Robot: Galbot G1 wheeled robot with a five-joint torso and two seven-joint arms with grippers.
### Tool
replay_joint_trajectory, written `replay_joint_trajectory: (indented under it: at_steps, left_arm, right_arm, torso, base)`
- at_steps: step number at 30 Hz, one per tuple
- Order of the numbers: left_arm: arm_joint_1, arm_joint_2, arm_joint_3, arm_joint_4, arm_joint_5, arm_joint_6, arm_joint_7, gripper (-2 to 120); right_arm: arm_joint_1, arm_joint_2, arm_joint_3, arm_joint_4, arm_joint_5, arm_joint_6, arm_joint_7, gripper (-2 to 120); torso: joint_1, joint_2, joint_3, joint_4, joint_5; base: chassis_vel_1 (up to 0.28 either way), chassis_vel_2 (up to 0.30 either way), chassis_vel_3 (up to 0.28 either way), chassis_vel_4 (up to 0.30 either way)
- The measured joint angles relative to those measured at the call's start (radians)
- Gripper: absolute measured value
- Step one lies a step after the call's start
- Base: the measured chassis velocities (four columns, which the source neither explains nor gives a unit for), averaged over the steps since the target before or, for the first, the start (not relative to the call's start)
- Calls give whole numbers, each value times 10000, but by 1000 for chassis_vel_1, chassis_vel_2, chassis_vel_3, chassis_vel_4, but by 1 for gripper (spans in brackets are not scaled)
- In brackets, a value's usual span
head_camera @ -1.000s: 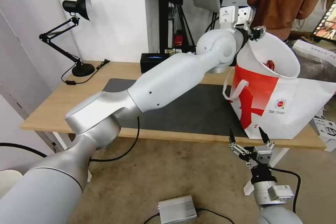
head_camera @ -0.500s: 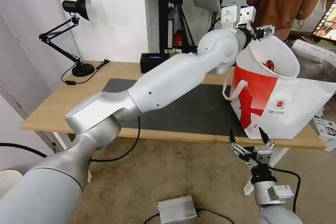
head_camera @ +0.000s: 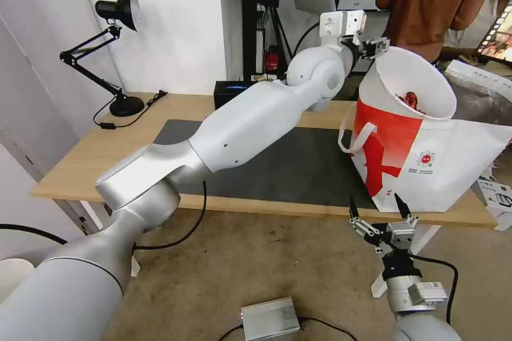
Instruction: Pick up the trash from the table and place it into the takeout bag.
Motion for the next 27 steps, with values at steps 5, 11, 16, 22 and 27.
replay_joint_trajectory:
  at_steps: [5, 11, 16, 22, 27]
  left_arm:
    - [163, 76, 128, -209, 42, 34, 30, 80]
    - [314, -93, 205, -345, 11, 37, 50, 79]
    - [318, -277, 161, -347, -156, 38, 53, 80]
    - [194, -423, 215, -226, -224, -50, 62, 80]
    - [159, -417, 180, -191, -233, -88, 76, 80]
  right_arm:
    - [0, 0, 0, 0, 0, 0, 0, 100]
    - [0, 0, 0, 0, 0, 0, 0, 100]
    - [0, 0, 0, 0, 0, 0, 0, 100]
    - [0, 0, 0, 0, 0, 0, 0, 100]
    - [0, 0, 0, 0, 0, 0, 0, 100]
  torso:
    - [0, 0, 0, 0, 0]
    - [0, 0, 0, 0, 0]
    - [0, 0, 0, -1, 0]
    - [0, 0, -1, -2, 1]
    - [0, 0, 0, -1, 1]
  base:
    - [0, 0, 0, 0]
    - [0, 0, 0, 0]
    - [0, 0, 0, 0]
    - [0, 0, 0, 0]
    - [0, 0, 0, 0]
